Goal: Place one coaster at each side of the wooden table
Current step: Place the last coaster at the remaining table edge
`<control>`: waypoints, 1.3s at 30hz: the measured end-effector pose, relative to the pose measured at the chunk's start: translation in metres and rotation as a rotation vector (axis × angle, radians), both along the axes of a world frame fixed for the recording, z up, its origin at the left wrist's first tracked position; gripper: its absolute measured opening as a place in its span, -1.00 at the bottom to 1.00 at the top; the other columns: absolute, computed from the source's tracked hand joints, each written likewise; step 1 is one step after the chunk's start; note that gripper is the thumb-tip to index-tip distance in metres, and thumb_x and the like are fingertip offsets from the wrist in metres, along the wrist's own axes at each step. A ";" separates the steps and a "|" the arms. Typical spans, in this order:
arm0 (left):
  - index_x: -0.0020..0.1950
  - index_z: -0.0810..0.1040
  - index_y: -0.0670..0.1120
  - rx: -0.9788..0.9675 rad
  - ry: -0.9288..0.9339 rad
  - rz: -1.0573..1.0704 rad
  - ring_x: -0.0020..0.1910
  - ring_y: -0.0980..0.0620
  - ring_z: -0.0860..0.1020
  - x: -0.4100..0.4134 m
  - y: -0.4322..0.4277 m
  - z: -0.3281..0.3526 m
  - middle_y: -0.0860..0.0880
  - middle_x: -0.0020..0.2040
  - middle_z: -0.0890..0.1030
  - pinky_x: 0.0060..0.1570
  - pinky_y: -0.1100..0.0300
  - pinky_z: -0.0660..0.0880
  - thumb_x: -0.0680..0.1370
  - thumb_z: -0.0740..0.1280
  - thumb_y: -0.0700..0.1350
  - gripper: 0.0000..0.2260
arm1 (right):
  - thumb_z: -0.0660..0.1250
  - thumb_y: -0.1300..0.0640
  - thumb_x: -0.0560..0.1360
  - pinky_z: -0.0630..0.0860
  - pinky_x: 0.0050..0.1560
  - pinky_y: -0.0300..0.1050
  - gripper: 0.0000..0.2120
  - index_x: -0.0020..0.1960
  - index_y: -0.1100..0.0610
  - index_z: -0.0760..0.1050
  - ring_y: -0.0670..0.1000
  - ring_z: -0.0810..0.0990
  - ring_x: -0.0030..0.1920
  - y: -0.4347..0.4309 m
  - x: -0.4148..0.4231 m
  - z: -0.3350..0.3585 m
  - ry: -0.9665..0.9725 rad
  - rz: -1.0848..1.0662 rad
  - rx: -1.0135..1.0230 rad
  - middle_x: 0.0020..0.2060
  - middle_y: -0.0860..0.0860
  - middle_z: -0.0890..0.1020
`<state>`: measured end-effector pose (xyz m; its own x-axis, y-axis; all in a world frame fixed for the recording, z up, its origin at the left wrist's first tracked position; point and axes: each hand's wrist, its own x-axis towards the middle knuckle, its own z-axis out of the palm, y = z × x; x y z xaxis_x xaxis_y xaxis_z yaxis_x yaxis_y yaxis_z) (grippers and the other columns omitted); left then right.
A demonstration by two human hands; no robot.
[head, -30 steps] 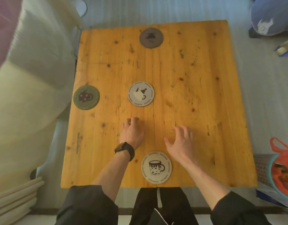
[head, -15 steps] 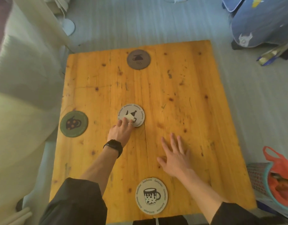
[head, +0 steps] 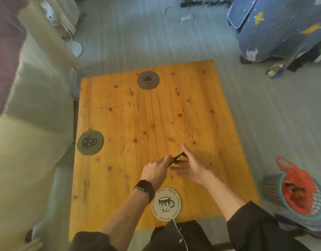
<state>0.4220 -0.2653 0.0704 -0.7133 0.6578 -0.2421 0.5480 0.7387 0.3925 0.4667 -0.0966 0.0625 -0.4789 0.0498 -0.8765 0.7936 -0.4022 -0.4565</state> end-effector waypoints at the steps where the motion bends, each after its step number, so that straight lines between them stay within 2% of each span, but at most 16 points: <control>1: 0.26 0.36 0.01 0.012 -0.003 -0.064 -0.24 -0.10 0.58 0.014 0.004 0.005 -0.02 0.00 0.62 -0.47 0.14 0.39 0.56 0.15 -0.25 -0.70 | 0.32 -0.37 0.47 0.64 -0.05 0.08 -0.37 0.25 0.14 0.55 0.13 0.75 -0.02 0.000 0.011 0.002 0.010 -0.078 0.016 0.07 0.14 0.72; 4: 0.23 0.40 0.03 0.069 -0.036 -0.176 -0.11 -0.12 0.60 0.049 0.011 0.014 0.00 0.05 0.63 -0.38 0.07 0.52 0.60 0.12 -0.17 -0.77 | 0.34 0.08 0.61 0.69 -0.12 0.07 -0.78 0.15 0.19 0.61 0.15 0.75 -0.12 0.003 0.047 0.010 0.011 -0.227 0.131 0.01 0.20 0.74; 6: 0.15 0.45 0.08 0.130 -0.067 -0.125 -0.11 -0.05 0.61 0.065 0.015 0.018 0.07 0.03 0.64 -0.36 0.09 0.53 0.62 0.12 0.07 -0.81 | 0.28 0.16 0.63 0.68 -0.19 0.03 -0.84 0.12 0.14 0.62 0.14 0.75 -0.14 0.009 0.073 0.019 0.038 -0.267 0.140 -0.03 0.16 0.75; 8: 0.09 0.52 0.13 0.153 -0.155 -0.007 -0.08 0.06 0.61 0.078 0.020 0.022 0.15 0.03 0.64 -0.29 0.15 0.54 0.55 0.08 0.33 -0.62 | 0.27 0.14 0.64 0.67 -0.23 -0.02 -0.85 0.13 0.09 0.61 0.11 0.76 -0.12 0.016 0.098 0.029 0.075 -0.296 0.140 -0.06 0.09 0.76; 9: 0.09 0.54 0.15 0.167 -0.223 0.076 -0.04 0.12 0.60 0.082 0.024 0.025 0.18 0.05 0.62 -0.24 0.20 0.54 0.50 0.10 0.39 -0.57 | 0.28 0.12 0.64 0.67 -0.23 -0.02 -0.85 0.14 0.06 0.60 0.09 0.75 -0.09 0.021 0.110 0.035 0.088 -0.309 0.154 -0.05 0.06 0.76; 11: 0.11 0.53 0.19 0.230 -0.367 0.284 0.07 0.16 0.55 0.085 0.035 0.033 0.18 0.11 0.59 -0.14 0.28 0.47 0.46 0.18 0.40 -0.60 | 0.33 0.09 0.62 0.66 -0.20 -0.03 -0.87 0.12 -0.02 0.61 0.07 0.74 -0.02 0.030 0.131 0.045 0.101 -0.336 0.193 -0.02 0.00 0.76; 14: 0.22 0.50 0.09 0.301 -0.596 0.542 0.09 0.10 0.55 0.083 0.057 0.045 0.13 0.14 0.57 -0.07 0.19 0.49 0.44 0.31 0.35 -0.53 | 0.36 0.04 0.60 0.66 -0.14 -0.07 -0.86 0.08 -0.14 0.66 0.00 0.72 0.04 0.047 0.160 0.056 0.160 -0.310 0.166 0.03 -0.08 0.75; 16: 0.21 0.54 0.03 0.348 -0.901 0.585 0.00 0.05 0.62 0.081 0.075 0.051 0.06 0.09 0.65 -0.07 0.11 0.53 0.43 0.38 0.30 -0.52 | 0.34 0.02 0.60 0.66 -0.09 -0.11 -0.82 0.06 -0.21 0.67 -0.06 0.71 0.05 0.061 0.176 0.065 0.205 -0.254 0.143 0.06 -0.10 0.74; 18: 0.12 0.63 0.02 0.342 -1.083 0.525 -0.12 0.03 0.66 0.083 0.094 0.055 -0.02 0.00 0.70 -0.09 0.07 0.59 0.43 0.44 0.21 -0.62 | 0.34 0.03 0.59 0.65 -0.06 -0.14 -0.80 0.06 -0.25 0.67 -0.08 0.70 0.06 0.079 0.188 0.070 0.240 -0.212 0.152 0.07 -0.10 0.73; 21: 0.02 0.69 -0.01 0.344 -1.057 0.484 -0.27 0.08 0.63 0.094 0.131 0.054 -0.02 -0.15 0.71 -0.20 0.12 0.58 0.46 0.47 0.10 -0.76 | 0.37 0.05 0.57 0.64 0.09 0.03 -0.81 0.13 -0.16 0.65 -0.03 0.70 0.10 0.113 0.206 0.066 0.270 -0.186 0.219 0.08 -0.07 0.73; 23: -0.01 0.70 0.00 0.366 -1.013 0.506 -0.36 0.12 0.59 0.105 0.161 0.052 0.05 -0.24 0.69 -0.29 0.18 0.52 0.46 0.47 0.10 -0.79 | 0.42 0.02 0.54 0.66 0.07 0.11 -0.79 0.16 -0.09 0.63 0.00 0.70 0.09 0.143 0.219 0.061 0.276 -0.201 0.241 0.07 -0.05 0.74; 26: 0.02 0.68 -0.05 0.426 -1.045 0.635 -0.24 0.01 0.69 0.126 0.213 0.046 0.00 -0.17 0.72 -0.28 0.16 0.59 0.46 0.47 0.06 -0.76 | 0.46 0.06 0.52 0.68 -0.11 -0.01 -0.77 0.18 -0.01 0.61 0.02 0.72 0.03 0.200 0.240 0.050 0.268 -0.262 0.234 0.02 -0.01 0.75; 31: 0.07 0.63 -0.12 0.476 -1.077 0.840 -0.09 -0.11 0.68 0.165 0.307 0.032 -0.08 -0.05 0.71 -0.26 0.09 0.62 0.50 0.45 -0.02 -0.77 | 0.48 0.13 0.51 0.70 -0.08 0.00 -0.76 0.17 0.10 0.58 0.02 0.74 -0.01 0.303 0.266 0.025 0.220 -0.227 0.291 0.02 0.05 0.74; 34: 0.08 0.59 -0.10 0.485 -1.071 0.911 -0.07 -0.10 0.66 0.185 0.354 0.032 -0.11 0.02 0.68 -0.27 0.11 0.60 0.53 0.42 -0.05 -0.81 | 0.49 0.10 0.51 0.70 -0.12 -0.08 -0.73 0.17 0.13 0.59 0.00 0.73 -0.03 0.353 0.272 0.024 0.199 -0.180 0.366 0.02 0.04 0.73; 39: 0.06 0.57 -0.09 0.528 -1.049 0.997 -0.06 -0.06 0.64 0.193 0.414 0.040 -0.10 0.01 0.66 -0.25 0.09 0.61 0.53 0.41 -0.07 -0.84 | 0.45 0.07 0.53 0.62 -0.26 -0.28 -0.78 0.15 0.11 0.59 -0.09 0.70 -0.08 0.416 0.263 0.027 0.168 -0.064 0.459 -0.01 -0.01 0.71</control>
<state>0.6147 0.1490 0.1104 -0.5645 0.2020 -0.8004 -0.7486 0.2833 0.5994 0.7300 0.3199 0.0890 -0.5952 0.4467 -0.6679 0.6739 -0.1753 -0.7178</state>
